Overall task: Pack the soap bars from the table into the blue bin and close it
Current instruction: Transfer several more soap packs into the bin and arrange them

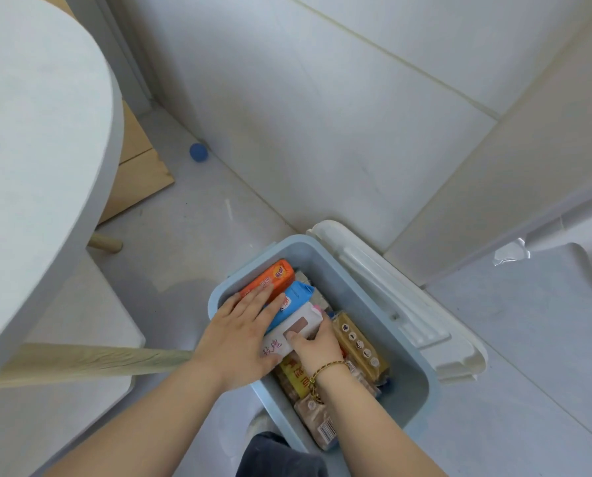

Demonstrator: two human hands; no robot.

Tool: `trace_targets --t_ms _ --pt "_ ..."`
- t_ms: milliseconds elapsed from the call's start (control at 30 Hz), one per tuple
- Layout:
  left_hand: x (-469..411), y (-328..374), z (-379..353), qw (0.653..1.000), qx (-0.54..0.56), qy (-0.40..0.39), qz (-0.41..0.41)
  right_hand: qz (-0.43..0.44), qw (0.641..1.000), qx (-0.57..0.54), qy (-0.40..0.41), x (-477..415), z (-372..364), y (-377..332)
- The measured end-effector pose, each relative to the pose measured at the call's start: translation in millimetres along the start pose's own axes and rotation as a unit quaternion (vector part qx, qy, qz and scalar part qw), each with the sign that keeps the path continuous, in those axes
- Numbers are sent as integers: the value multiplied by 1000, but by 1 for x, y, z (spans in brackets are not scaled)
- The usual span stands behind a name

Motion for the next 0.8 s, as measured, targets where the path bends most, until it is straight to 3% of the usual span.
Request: trace_targets --t_ms 100,367,500,667,800 --pt "-5 1 2 999 -9 -23 25 -8 999 19 -32 0 -3 -3" --pt "-9 7 4 996 -10 -64 54 111 992 64 14 14 -16 16" --pt "-13 11 4 994 -9 -79 71 114 989 91 23 10 -16 16" --pt "-16 16 4 992 -15 -93 86 87 966 230 86 4 -9 13" --pt "-13 13 5 994 -13 -86 73 99 968 219 73 3 -8 15"
Point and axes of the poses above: each hand's wrist, its own x-axis away from the middle knuckle, its own z-axis out of the back of the hand, y = z × x, the point moved 1 cm from there along -x, towards the middle knuckle, and after that the axes turned 15 degrees about -z, right-handed, at the moved point
